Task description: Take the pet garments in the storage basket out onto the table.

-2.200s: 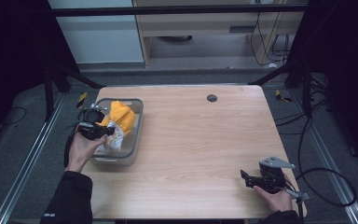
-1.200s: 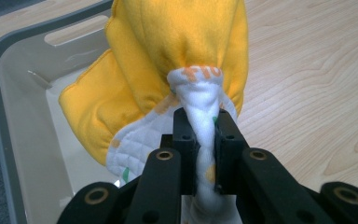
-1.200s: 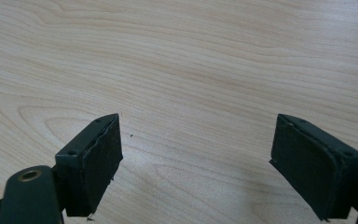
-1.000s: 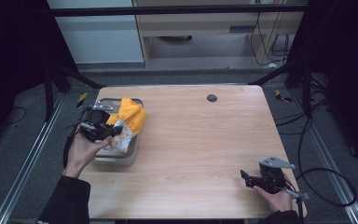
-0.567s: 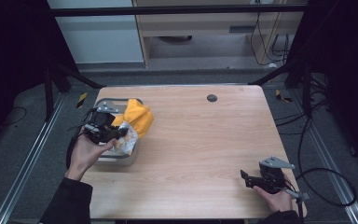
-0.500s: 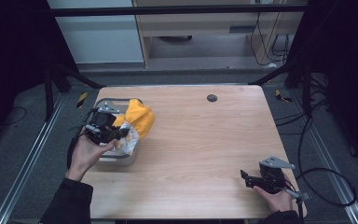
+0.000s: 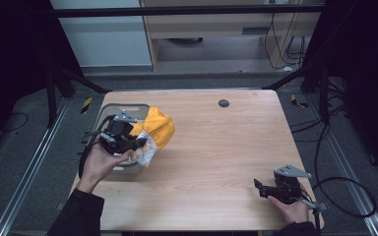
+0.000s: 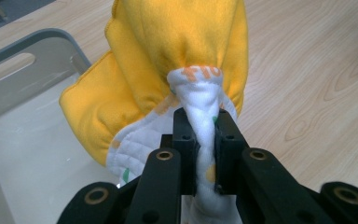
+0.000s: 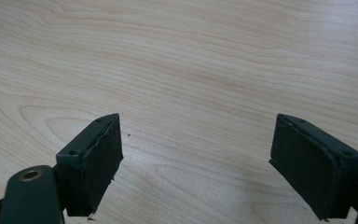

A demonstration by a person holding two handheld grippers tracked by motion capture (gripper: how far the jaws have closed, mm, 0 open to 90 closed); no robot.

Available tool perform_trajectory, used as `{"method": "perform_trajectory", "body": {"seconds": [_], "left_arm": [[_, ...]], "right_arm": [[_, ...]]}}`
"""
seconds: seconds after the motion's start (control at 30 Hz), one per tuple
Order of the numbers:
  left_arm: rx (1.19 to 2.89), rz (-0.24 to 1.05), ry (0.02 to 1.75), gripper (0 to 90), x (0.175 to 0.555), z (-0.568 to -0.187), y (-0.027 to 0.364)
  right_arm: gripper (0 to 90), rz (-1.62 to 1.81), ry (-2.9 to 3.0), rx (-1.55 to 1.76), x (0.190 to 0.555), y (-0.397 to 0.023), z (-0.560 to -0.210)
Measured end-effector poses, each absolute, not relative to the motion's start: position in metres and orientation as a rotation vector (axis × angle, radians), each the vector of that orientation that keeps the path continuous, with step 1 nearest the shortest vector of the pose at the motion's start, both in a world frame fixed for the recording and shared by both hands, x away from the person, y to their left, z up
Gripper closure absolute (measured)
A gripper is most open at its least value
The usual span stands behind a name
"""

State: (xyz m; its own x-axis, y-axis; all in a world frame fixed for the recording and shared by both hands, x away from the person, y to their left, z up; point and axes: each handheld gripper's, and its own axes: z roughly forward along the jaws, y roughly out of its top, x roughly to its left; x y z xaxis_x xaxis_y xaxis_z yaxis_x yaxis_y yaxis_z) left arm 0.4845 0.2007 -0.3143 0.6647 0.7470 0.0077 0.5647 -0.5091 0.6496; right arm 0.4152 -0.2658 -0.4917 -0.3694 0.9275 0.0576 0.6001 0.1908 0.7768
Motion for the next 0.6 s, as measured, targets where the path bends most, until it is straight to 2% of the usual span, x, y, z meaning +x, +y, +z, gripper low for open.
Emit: {"method": "perform_trajectory", "body": {"seconds": [0.6], "left_arm": [[2.306,0.348,0.920,81.9,0.482,-0.321,0.173]], "right_arm": [[16.4,1.027,2.046,1.426,0.415,-0.266,-0.492]]}}
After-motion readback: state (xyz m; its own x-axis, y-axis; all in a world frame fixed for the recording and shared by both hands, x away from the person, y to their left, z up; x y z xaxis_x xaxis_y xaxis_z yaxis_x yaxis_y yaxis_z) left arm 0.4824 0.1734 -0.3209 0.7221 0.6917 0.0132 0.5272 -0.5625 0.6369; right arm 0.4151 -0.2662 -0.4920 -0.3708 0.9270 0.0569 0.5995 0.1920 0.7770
